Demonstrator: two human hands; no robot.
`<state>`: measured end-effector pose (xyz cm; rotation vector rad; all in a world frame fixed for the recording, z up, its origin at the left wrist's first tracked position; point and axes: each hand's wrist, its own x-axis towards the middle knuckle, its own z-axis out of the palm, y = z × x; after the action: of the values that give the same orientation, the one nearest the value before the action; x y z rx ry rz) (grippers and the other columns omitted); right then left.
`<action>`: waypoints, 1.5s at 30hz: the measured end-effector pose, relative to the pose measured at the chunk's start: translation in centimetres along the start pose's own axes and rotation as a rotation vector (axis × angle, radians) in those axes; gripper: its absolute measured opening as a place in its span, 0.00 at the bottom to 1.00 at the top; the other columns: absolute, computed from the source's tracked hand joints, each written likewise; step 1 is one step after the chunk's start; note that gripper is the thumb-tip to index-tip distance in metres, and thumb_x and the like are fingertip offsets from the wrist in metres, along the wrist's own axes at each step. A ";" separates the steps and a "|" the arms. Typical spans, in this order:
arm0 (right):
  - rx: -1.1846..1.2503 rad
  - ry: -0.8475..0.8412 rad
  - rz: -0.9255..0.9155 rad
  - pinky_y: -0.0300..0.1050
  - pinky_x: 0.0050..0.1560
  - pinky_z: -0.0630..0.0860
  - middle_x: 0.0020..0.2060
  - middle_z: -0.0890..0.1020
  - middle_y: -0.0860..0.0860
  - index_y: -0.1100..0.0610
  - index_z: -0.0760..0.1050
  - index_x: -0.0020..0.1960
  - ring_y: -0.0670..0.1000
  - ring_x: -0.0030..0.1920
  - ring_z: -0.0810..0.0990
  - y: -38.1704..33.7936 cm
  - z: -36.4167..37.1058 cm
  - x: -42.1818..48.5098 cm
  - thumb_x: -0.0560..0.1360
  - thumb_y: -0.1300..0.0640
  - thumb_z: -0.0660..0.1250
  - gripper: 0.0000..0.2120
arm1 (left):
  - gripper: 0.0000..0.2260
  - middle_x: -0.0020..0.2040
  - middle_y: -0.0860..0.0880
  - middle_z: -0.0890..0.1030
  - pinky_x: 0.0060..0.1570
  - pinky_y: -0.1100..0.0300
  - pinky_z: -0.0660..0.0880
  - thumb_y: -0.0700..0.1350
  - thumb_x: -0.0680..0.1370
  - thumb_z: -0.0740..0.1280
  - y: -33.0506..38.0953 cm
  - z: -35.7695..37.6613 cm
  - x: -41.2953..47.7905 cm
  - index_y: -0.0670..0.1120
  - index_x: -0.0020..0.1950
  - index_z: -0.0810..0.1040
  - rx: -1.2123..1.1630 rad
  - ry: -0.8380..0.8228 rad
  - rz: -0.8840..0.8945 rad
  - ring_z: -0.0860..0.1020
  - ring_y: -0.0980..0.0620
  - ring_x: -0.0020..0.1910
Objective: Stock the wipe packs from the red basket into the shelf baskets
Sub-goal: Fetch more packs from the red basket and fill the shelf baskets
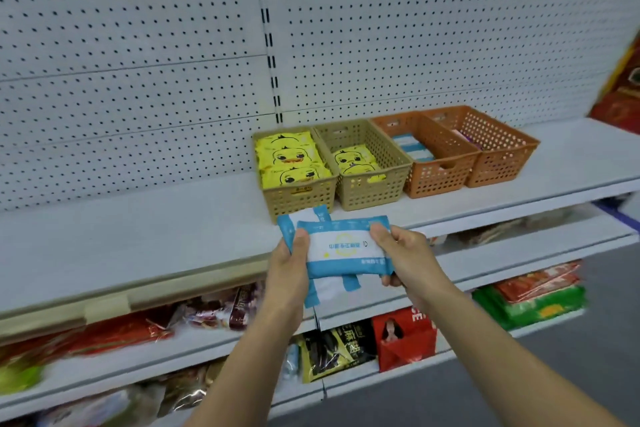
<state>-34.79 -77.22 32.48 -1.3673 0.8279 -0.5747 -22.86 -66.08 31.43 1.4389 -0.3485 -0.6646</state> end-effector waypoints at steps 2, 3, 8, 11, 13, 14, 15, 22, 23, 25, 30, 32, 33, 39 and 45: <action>0.013 -0.016 0.006 0.38 0.21 0.66 0.28 0.79 0.51 0.58 0.77 0.42 0.46 0.23 0.71 -1.2 -1.0 2.9 0.76 0.48 0.67 0.13 | 0.11 0.48 0.45 0.85 0.52 0.48 0.80 0.50 0.83 0.58 0.9 2.0 2.4 0.46 0.53 0.77 0.002 0.003 0.003 0.83 0.45 0.49; 0.006 -0.036 0.009 0.38 0.22 0.66 0.30 0.79 0.51 0.58 0.77 0.44 0.46 0.25 0.72 -1.6 -1.5 4.3 0.75 0.49 0.69 0.12 | 0.12 0.48 0.45 0.85 0.51 0.49 0.80 0.51 0.83 0.58 1.3 2.8 3.6 0.46 0.53 0.78 0.013 0.006 0.012 0.83 0.46 0.48; -0.017 -0.088 -0.003 0.41 0.25 0.67 0.35 0.82 0.52 0.59 0.79 0.50 0.47 0.30 0.74 -3.2 -4.2 10.2 0.73 0.55 0.71 0.09 | 0.11 0.48 0.48 0.86 0.49 0.54 0.81 0.51 0.82 0.60 3.0 6.3 8.6 0.47 0.55 0.79 0.074 -0.057 0.053 0.84 0.49 0.46; -0.015 -0.032 -0.038 0.43 0.26 0.71 0.36 0.83 0.52 0.60 0.79 0.51 0.47 0.30 0.77 -4.2 -6.6 12.5 0.74 0.57 0.70 0.08 | 0.09 0.47 0.49 0.86 0.44 0.55 0.82 0.50 0.81 0.62 3.6 8.3 10.5 0.48 0.54 0.80 0.054 -0.091 0.013 0.85 0.50 0.44; 0.064 0.125 -0.108 0.42 0.25 0.72 0.37 0.82 0.51 0.60 0.78 0.52 0.46 0.31 0.78 -5.2 -8.9 14.6 0.74 0.59 0.70 0.08 | 0.08 0.45 0.48 0.86 0.40 0.55 0.82 0.49 0.81 0.63 4.0 9.3 11.8 0.48 0.55 0.79 0.026 -0.102 -0.026 0.85 0.50 0.41; 0.114 0.230 -0.153 0.40 0.25 0.73 0.38 0.83 0.51 0.59 0.77 0.54 0.46 0.32 0.79 -5.9 -10.3 15.8 0.75 0.59 0.69 0.09 | 0.08 0.44 0.48 0.86 0.39 0.55 0.82 0.49 0.81 0.64 4.2 9.7 12.5 0.47 0.55 0.79 0.015 -0.097 -0.043 0.85 0.49 0.41; 0.146 0.334 -0.202 0.38 0.26 0.75 0.41 0.83 0.52 0.58 0.76 0.55 0.47 0.34 0.80 -6.6 -11.7 17.0 0.75 0.59 0.69 0.10 | 0.08 0.45 0.46 0.86 0.40 0.54 0.82 0.48 0.80 0.65 4.4 10.1 13.2 0.47 0.56 0.79 0.009 -0.090 -0.056 0.85 0.48 0.42; -0.455 0.391 -0.265 0.51 0.52 0.78 0.49 0.82 0.55 0.57 0.77 0.54 0.55 0.49 0.81 -9.2 -18.7 27.4 0.72 0.55 0.69 0.12 | 0.10 0.51 0.46 0.84 0.35 0.56 0.79 0.43 0.79 0.67 5.7 14.0 17.6 0.48 0.60 0.75 0.001 -0.073 -0.080 0.83 0.46 0.46; -0.553 0.323 -0.238 0.53 0.53 0.79 0.50 0.82 0.56 0.58 0.77 0.55 0.56 0.49 0.81 -9.0 -19.2 29.0 0.71 0.54 0.70 0.15 | 0.10 0.51 0.46 0.84 0.34 0.57 0.78 0.43 0.79 0.67 5.8 14.6 18.1 0.49 0.60 0.75 -0.004 -0.062 -0.075 0.83 0.46 0.46; -0.725 0.172 -0.150 0.54 0.52 0.79 0.49 0.83 0.57 0.59 0.79 0.55 0.56 0.48 0.81 -8.6 -19.3 31.3 0.71 0.57 0.71 0.13 | 0.10 0.52 0.46 0.84 0.34 0.56 0.79 0.44 0.79 0.68 5.8 15.8 19.2 0.50 0.60 0.76 -0.015 -0.029 -0.073 0.84 0.46 0.47; -1.059 -0.022 0.033 0.51 0.50 0.79 0.51 0.81 0.57 0.61 0.77 0.53 0.56 0.49 0.81 -7.1 -19.3 35.1 0.70 0.58 0.73 0.14 | 0.10 0.50 0.45 0.85 0.39 0.51 0.83 0.44 0.78 0.68 6.0 19.3 21.5 0.48 0.59 0.77 -0.036 0.030 -0.050 0.85 0.46 0.45; -1.205 -0.067 0.077 0.50 0.53 0.78 0.53 0.80 0.56 0.60 0.73 0.56 0.57 0.53 0.80 -6.7 -19.4 36.0 0.71 0.59 0.71 0.15 | 0.10 0.49 0.46 0.85 0.42 0.49 0.83 0.44 0.78 0.69 5.8 20.4 22.4 0.47 0.58 0.77 -0.043 0.044 -0.053 0.85 0.46 0.44; -1.280 -0.098 0.067 0.49 0.54 0.78 0.55 0.79 0.56 0.59 0.73 0.57 0.56 0.54 0.79 -6.3 -19.6 36.6 0.71 0.58 0.70 0.16 | 0.10 0.49 0.46 0.86 0.44 0.47 0.82 0.44 0.78 0.69 5.7 20.9 22.8 0.48 0.58 0.77 -0.041 0.049 -0.060 0.85 0.46 0.45; -1.750 -0.197 -0.241 0.50 0.52 0.76 0.58 0.77 0.55 0.59 0.69 0.63 0.56 0.57 0.78 -6.7 -19.4 37.4 0.75 0.59 0.67 0.18 | 0.12 0.52 0.47 0.85 0.45 0.50 0.82 0.40 0.76 0.70 4.8 23.5 24.3 0.49 0.59 0.77 0.001 0.007 -0.065 0.84 0.47 0.48; -0.544 -0.243 -0.412 0.49 0.35 0.77 0.45 0.80 0.47 0.53 0.76 0.55 0.49 0.42 0.78 -11.1 -19.2 37.6 0.80 0.46 0.59 0.13 | 0.15 0.50 0.46 0.86 0.43 0.54 0.81 0.38 0.76 0.71 5.2 25.8 26.2 0.45 0.62 0.79 0.092 -0.079 0.006 0.85 0.46 0.47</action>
<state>-26.08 -119.80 36.74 -2.0899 0.5178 -0.4983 -16.89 -102.51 35.32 1.5009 -0.4495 -0.7099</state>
